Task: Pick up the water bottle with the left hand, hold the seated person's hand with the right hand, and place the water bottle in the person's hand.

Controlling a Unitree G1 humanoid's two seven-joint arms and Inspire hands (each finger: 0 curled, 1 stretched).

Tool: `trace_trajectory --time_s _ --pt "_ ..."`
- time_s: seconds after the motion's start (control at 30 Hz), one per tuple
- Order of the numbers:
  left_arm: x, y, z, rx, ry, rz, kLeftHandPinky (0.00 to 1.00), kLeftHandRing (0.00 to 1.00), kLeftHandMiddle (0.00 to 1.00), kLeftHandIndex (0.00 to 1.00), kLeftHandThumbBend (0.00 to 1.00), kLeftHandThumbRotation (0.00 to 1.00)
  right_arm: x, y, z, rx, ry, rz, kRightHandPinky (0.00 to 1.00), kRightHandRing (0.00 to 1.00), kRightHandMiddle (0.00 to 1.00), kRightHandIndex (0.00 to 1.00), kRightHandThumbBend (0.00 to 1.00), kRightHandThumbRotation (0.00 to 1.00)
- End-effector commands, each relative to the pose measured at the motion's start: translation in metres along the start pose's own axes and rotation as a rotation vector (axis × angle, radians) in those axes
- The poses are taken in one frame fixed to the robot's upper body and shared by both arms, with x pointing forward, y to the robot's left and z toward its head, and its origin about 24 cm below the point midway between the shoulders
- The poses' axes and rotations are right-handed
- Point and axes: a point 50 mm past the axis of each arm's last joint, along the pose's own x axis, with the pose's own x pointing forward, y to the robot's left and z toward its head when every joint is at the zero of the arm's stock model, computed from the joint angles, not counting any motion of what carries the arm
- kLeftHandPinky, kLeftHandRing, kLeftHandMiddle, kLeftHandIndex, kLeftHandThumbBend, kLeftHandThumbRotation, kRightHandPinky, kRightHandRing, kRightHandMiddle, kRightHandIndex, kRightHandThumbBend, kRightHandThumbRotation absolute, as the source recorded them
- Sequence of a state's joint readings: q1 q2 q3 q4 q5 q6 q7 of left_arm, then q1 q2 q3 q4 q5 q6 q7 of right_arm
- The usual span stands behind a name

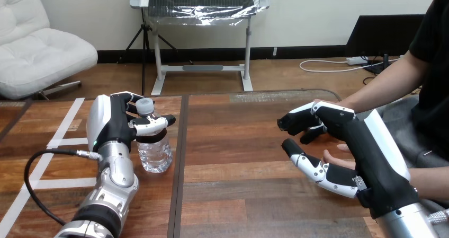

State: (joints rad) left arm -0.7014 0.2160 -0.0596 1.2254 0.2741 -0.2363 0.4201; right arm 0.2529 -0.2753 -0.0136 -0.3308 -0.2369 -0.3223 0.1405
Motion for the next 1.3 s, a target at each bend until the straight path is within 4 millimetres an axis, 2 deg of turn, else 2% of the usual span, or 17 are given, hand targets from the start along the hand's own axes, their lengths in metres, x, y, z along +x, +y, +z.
trace_trajectory --time_s 0.0,0.67,1.27 --pt "0.003 0.0 0.014 -0.062 -0.059 0.004 0.39 0.42 0.46 0.5 0.69 0.0 0.01 -0.008 0.014 -0.026 -0.089 -0.032 0.52 0.61 0.62 0.58 0.42 0.0" --pt "0.0 -0.001 0.036 -0.235 -0.173 0.043 0.34 0.4 0.45 0.48 0.71 0.0 0.01 -0.008 0.013 -0.011 -0.081 -0.024 0.52 0.61 0.62 0.58 0.41 0.0" --pt "-0.008 0.004 0.055 -0.324 -0.309 0.033 0.38 0.42 0.46 0.49 0.68 0.0 0.012 -0.006 0.013 -0.011 -0.092 -0.023 0.51 0.6 0.62 0.59 0.41 0.0"
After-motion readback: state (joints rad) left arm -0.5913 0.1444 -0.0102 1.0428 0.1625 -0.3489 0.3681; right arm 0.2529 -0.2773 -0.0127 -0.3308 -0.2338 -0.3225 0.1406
